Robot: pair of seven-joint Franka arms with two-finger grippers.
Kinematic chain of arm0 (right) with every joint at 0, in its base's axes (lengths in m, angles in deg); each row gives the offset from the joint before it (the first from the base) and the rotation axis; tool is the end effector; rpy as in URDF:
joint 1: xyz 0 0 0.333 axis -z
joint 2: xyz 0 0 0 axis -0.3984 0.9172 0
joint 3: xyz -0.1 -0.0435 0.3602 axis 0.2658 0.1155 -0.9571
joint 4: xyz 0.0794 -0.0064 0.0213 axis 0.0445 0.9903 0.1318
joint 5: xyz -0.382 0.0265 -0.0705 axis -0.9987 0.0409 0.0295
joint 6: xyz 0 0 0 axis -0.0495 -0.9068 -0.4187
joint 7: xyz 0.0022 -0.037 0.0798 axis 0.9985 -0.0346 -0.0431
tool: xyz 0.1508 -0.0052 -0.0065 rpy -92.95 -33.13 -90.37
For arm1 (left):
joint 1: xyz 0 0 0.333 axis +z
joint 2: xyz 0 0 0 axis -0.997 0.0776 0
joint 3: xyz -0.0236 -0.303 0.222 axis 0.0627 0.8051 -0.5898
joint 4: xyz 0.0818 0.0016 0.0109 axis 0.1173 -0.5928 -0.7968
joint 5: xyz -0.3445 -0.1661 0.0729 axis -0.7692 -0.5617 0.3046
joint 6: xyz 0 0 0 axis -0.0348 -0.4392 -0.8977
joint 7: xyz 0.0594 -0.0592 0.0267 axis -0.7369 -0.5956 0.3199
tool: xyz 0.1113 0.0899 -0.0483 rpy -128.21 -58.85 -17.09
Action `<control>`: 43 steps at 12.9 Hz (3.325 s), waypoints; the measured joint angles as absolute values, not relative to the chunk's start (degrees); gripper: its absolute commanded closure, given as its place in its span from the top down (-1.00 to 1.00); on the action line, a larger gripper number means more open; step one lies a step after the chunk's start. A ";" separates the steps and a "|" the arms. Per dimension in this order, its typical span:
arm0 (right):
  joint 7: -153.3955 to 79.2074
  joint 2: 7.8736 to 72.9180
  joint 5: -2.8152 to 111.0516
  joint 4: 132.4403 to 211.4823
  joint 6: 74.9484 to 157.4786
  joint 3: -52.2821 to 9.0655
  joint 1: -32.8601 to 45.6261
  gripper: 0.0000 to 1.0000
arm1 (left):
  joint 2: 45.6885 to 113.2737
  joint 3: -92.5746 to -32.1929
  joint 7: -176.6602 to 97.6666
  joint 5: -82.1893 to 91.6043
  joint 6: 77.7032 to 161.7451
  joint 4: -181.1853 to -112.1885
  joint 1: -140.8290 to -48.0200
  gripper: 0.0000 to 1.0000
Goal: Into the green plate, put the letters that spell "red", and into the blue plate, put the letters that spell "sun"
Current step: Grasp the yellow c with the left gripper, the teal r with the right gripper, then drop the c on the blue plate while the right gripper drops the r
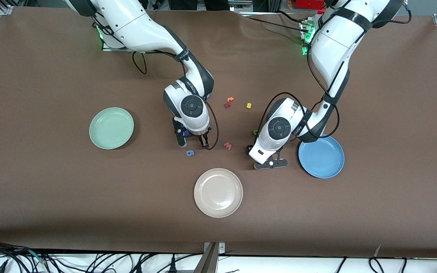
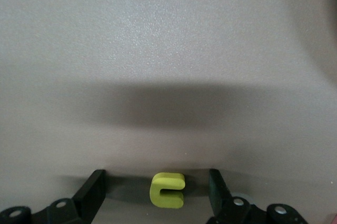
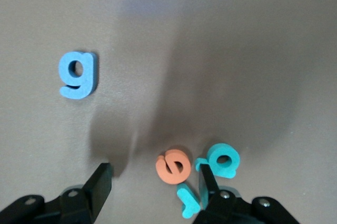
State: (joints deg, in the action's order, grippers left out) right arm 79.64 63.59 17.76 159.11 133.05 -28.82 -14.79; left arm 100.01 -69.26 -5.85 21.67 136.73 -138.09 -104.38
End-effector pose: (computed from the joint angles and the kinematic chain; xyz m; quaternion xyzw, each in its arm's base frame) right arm 0.5790 0.4818 0.1822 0.8058 -0.5920 -0.0154 0.0001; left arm 0.6437 -0.3440 0.1643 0.9974 0.0655 -0.0283 0.0080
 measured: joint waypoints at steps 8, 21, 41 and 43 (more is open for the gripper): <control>79.55 63.83 17.76 157.87 132.13 -28.97 -16.00 0.37 | 99.59 -68.95 -5.87 21.68 136.67 -138.08 -104.41 -0.46; 77.52 63.92 17.75 158.44 130.03 -28.96 -17.15 -1.00 | 94.73 -69.24 -19.93 21.68 128.91 -136.92 -95.85 -0.82; 12.16 51.69 17.77 161.09 92.93 -25.34 7.18 -1.00 | 94.05 -68.11 -38.96 21.66 125.72 -138.33 -86.05 1.00; 2.76 48.60 17.77 167.99 97.01 -22.03 8.12 -1.00 | 93.82 -65.15 -31.87 21.66 124.22 -138.28 -86.84 1.00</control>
State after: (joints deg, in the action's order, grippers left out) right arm 2.76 48.60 17.77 167.99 97.01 -22.03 8.12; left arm 93.82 -65.15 -31.87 21.66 124.22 -138.28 -86.84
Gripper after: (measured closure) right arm 0.824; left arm 0.000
